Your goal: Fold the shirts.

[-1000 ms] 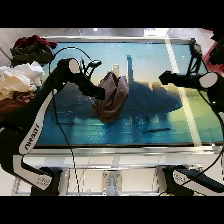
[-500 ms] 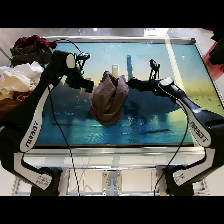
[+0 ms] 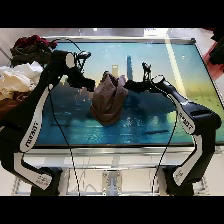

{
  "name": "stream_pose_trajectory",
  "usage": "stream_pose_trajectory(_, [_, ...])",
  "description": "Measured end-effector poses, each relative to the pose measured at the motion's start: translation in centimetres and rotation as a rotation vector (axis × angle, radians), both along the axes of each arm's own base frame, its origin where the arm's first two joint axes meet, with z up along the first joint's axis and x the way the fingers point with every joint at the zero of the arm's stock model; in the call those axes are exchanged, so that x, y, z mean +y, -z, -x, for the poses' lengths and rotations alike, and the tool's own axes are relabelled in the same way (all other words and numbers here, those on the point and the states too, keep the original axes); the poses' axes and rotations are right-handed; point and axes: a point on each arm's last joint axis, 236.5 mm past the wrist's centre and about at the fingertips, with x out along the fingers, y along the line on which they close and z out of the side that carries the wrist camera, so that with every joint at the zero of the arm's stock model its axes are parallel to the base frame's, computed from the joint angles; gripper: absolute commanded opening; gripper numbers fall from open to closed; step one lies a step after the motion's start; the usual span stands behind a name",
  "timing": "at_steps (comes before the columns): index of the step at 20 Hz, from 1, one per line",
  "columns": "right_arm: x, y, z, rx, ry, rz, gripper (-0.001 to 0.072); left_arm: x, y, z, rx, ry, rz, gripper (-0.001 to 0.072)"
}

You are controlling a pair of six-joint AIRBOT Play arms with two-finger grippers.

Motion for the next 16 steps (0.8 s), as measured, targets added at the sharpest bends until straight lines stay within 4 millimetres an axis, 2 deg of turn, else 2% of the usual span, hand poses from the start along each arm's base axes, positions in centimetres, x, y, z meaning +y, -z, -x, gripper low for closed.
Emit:
stream_pose_trajectory(1, [0.1, 0.3, 0.0, 0.01, -0.003, -0.004, 0.0543, -0.2, -0.1, -0.1, -0.002, 0.0, 0.008, 0.0707])
stream_pose_trajectory(2, [0.4, 0.6, 0.2, 0.024, -0.009, -0.008, 0.0484, -0.3, -0.1, -0.1, -0.006, 0.001, 0.013, 0.0707])
stream_pose_trajectory(3, [0.5, 0.9, 0.3, 0.031, -0.014, -0.01, 0.0343, -0.4, -0.1, -0.2, -0.009, 0.004, 0.018, 0.0707])
stream_pose_trajectory(5, [1.0, 0.8, 0.3, 0.034, -0.016, -0.027, 0.0109, -0.6, -0.2, -0.3, -0.014, 0.012, 0.023, 0.0707])
stream_pose_trajectory(6, [1.2, 0.7, 0.3, 0.031, -0.022, -0.033, 0.0028, -0.6, -0.2, -0.4, -0.019, 0.015, 0.025, 0.0707])
stream_pose_trajectory(9, [1.6, -1.1, -0.3, 0.01, -0.013, -0.106, 0.0025, -0.7, -0.2, -0.4, -0.024, 0.033, 0.023, 0.0701])
stream_pose_trajectory(11, [0.3, -3.6, -0.8, -0.027, -0.003, -0.127, 0.0024, -0.5, 0.2, -0.4, -0.023, 0.044, 0.013, 0.0701])
stream_pose_trajectory(14, [-4.6, -8.7, -0.6, -0.098, 0.004, -0.048, 0.0024, -1.0, 2.0, -0.2, -0.002, 0.037, 0.037, 0.0702])
stream_pose_trajectory(16, [-8.3, -12.1, 1.0, -0.124, -0.009, 0.051, 0.0024, -2.7, 4.0, 0.2, 0.019, 0.017, 0.117, 0.0702])
